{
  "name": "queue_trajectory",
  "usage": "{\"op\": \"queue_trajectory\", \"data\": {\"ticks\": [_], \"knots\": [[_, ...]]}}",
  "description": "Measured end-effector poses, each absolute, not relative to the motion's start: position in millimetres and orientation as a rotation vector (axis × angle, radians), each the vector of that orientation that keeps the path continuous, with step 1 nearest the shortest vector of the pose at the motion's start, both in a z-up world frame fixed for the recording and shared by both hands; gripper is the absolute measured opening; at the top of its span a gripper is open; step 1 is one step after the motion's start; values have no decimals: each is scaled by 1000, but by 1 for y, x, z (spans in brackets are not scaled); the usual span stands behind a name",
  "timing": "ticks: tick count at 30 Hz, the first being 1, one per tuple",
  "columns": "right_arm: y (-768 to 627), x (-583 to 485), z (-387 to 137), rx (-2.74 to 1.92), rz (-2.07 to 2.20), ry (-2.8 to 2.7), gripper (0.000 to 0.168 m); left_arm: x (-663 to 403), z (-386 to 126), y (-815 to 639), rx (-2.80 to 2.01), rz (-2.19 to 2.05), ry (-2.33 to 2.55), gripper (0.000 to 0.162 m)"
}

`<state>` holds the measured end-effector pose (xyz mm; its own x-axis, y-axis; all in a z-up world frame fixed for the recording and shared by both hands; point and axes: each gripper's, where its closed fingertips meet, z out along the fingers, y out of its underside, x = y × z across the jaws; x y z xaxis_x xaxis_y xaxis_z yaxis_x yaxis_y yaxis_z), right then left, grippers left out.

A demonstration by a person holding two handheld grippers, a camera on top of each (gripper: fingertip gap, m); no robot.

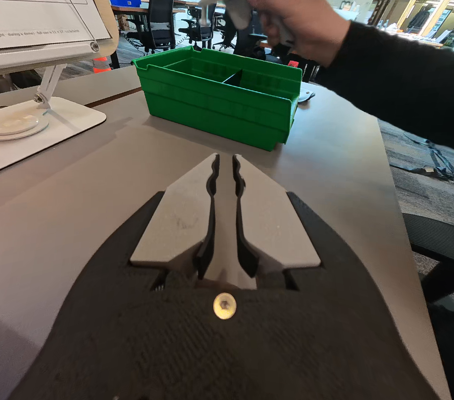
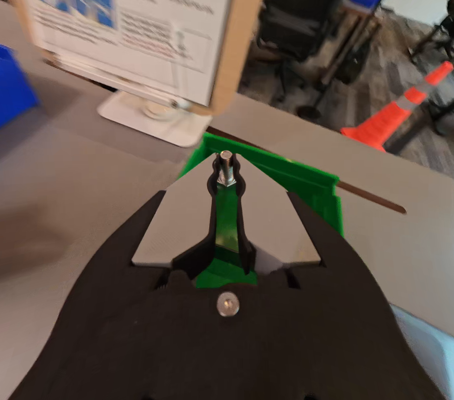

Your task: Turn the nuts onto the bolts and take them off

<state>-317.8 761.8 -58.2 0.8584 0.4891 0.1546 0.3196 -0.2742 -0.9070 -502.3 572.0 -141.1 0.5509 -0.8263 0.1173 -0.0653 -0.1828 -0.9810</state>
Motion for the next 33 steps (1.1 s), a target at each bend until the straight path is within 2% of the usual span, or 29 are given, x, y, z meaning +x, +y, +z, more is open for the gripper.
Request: {"op": "queue_trajectory", "data": {"ticks": [2,4,6,13,17,23,33], "knots": [[783,-299,-94,-2005,137,-581,8,-503,-141,572,-1627,-815,766,8],[796,-281,-123,-2095,80,-545,23,-504,-142,574,-1630,-810,759,8],[802,-272,-128,-2111,53,-505,29,-505,-143,575,-1637,-810,753,8],[740,-378,-40,-1794,436,-649,34,-500,-151,574,-1658,-805,784,8],[670,-466,-30,-1646,670,-822,36,-500,-157,576,-1674,-779,794,8],[639,-535,-87,-1649,756,-875,38,-509,-148,580,-1652,-784,748,7],[693,-510,-177,-1787,628,-761,42,-502,-158,577,-1699,-823,774,7]]}}
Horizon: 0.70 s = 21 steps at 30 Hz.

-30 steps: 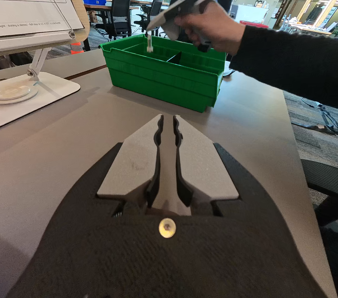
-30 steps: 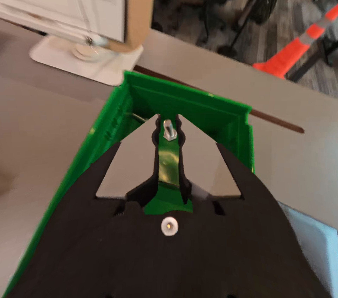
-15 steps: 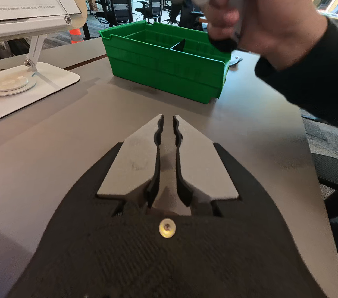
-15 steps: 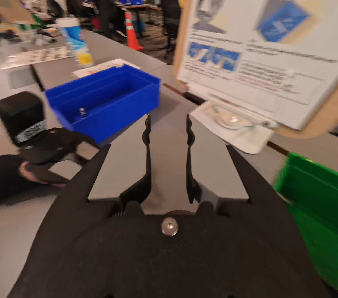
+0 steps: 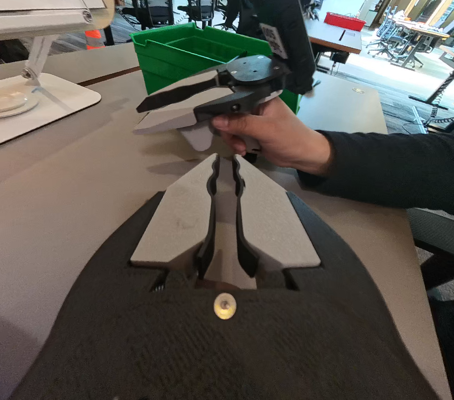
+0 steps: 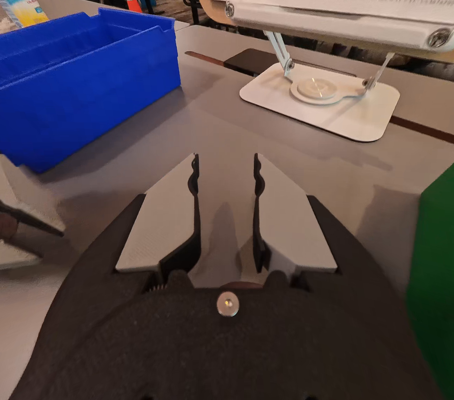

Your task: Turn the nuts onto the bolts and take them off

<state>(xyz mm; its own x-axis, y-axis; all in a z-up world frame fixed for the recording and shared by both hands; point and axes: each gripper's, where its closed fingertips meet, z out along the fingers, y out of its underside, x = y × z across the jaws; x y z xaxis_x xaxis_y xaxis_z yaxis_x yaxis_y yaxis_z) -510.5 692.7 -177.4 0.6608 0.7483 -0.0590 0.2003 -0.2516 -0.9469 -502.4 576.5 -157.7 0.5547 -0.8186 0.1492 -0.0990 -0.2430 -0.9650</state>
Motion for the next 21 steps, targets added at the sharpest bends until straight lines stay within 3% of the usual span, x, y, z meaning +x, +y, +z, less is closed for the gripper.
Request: {"op": "queue_trajectory", "data": {"ticks": [7,15,18,21], "knots": [[686,-526,-197,-1844,645,-850,50,-494,-161,560,-1738,-960,784,15],[683,-530,-200,-1849,625,-897,49,-602,-91,544,-1767,-989,632,17],[682,-532,-200,-1847,647,-899,48,-677,-99,564,-1970,-614,646,16],[679,-534,-200,-1862,679,-890,48,-766,-154,575,-2385,-135,669,20]]}}
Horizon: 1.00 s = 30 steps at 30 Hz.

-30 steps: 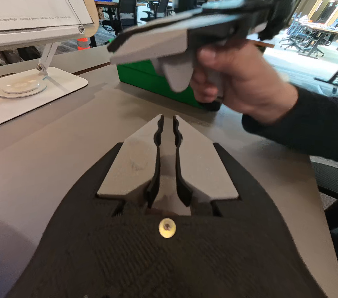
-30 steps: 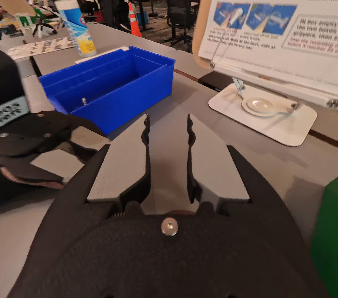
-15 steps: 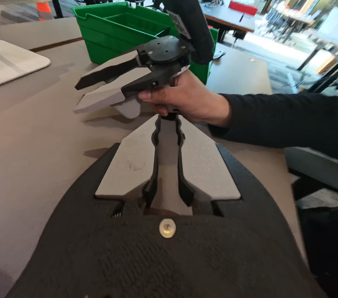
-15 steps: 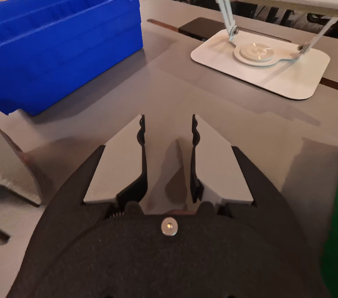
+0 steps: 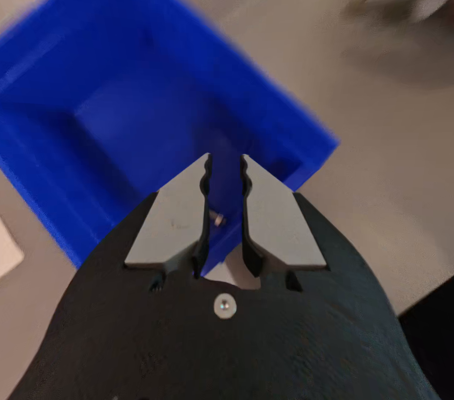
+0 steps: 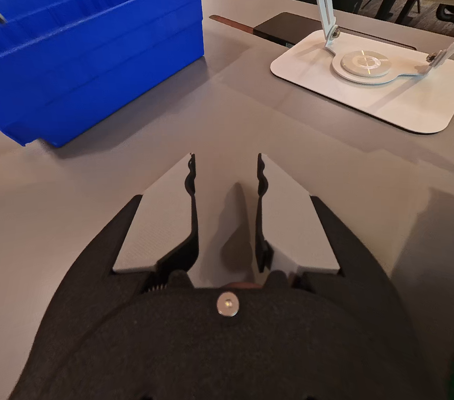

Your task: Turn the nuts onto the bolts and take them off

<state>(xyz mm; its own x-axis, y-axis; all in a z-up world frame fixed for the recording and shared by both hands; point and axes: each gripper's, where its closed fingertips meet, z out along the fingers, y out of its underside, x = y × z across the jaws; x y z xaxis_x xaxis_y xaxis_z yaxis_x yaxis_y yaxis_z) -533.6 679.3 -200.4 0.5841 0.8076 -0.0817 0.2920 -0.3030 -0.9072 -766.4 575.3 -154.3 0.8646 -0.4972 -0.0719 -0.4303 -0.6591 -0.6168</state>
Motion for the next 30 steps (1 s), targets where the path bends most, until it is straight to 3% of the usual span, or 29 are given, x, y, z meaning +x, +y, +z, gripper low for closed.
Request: {"op": "queue_trajectory", "data": {"ticks": [2,4,6,9,14,16,20,30], "knots": [[678,-533,-199,-1861,689,-879,48,-795,-190,566,-2619,-44,656,22],[677,-533,-198,-1858,697,-868,48,-818,-216,560,-2760,91,649,8],[676,-532,-198,-1861,708,-858,47,-825,-233,550,-2860,89,657,6],[675,-531,-198,-1869,725,-850,47,-811,-233,553,-2864,-74,590,18],[676,-530,-199,-1885,748,-838,46,-810,-241,549,-2939,-97,587,20],[676,-530,-198,-1884,753,-837,46,-813,-242,551,-2938,-73,588,7],[676,-531,-199,-1885,752,-845,45,-826,-242,562,-2892,97,659,0],[675,-531,-200,-1886,747,-857,45,-813,-218,573,-2728,-117,543,0]]}}
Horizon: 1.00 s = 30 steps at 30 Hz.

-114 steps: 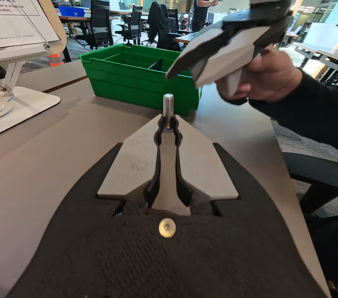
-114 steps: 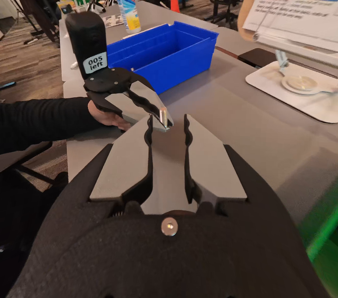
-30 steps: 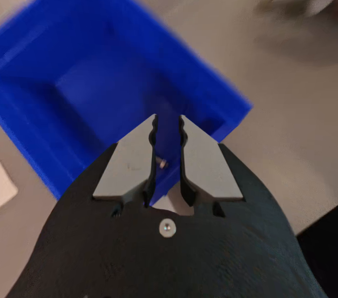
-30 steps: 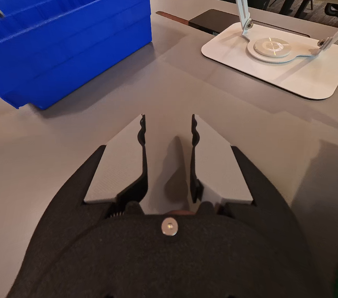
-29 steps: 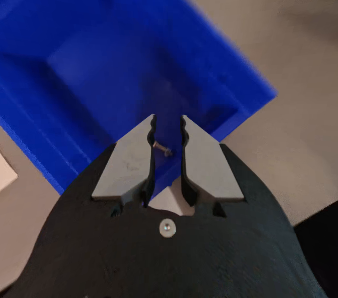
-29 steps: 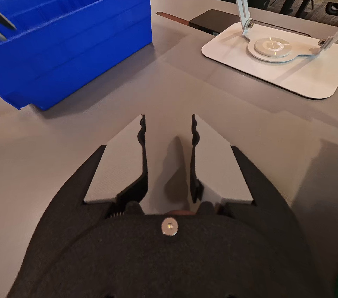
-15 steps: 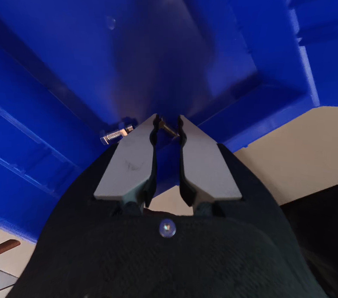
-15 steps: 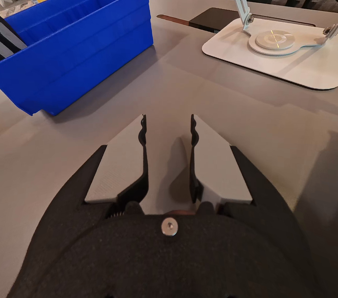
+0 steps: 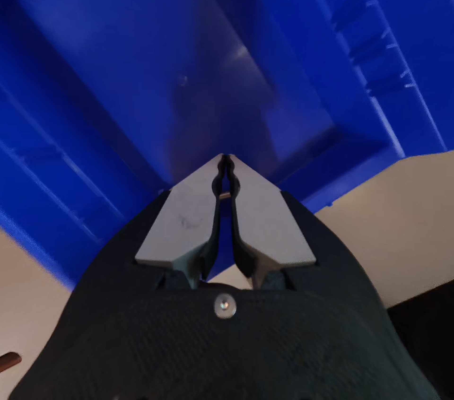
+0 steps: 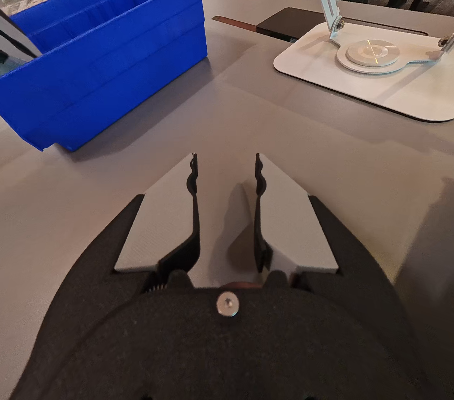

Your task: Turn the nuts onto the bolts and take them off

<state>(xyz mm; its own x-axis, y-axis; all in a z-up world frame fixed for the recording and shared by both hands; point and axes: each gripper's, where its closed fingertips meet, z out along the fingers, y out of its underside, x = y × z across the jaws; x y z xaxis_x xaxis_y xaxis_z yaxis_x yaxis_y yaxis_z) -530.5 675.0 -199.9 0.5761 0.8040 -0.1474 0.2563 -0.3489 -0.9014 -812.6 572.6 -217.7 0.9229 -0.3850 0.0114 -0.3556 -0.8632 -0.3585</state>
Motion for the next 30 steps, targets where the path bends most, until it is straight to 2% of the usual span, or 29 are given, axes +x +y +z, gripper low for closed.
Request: {"op": "queue_trajectory", "data": {"ticks": [4,6,8,12,15,20,22,23,30], "knots": [[676,-531,-200,-1885,745,-859,44,-841,-205,568,-2744,97,597,0],[675,-531,-200,-1887,742,-862,44,-854,-207,560,-2800,204,679,6],[675,-531,-200,-1884,740,-863,44,-862,-211,555,-2809,342,927,19],[674,-531,-200,-1880,745,-866,44,-873,-213,553,-2581,714,1614,26],[674,-532,-200,-1884,749,-866,44,-873,-220,552,-2554,734,1789,30],[674,-531,-200,-1886,772,-855,44,-878,-244,550,-2666,660,1809,35],[674,-531,-199,-1888,783,-851,44,-877,-246,545,-2706,612,1845,25],[674,-531,-199,-1889,789,-850,44,-877,-247,545,-2726,597,1835,12],[674,-530,-197,-1881,819,-835,43,-859,-234,576,-2547,486,1569,8]]}}
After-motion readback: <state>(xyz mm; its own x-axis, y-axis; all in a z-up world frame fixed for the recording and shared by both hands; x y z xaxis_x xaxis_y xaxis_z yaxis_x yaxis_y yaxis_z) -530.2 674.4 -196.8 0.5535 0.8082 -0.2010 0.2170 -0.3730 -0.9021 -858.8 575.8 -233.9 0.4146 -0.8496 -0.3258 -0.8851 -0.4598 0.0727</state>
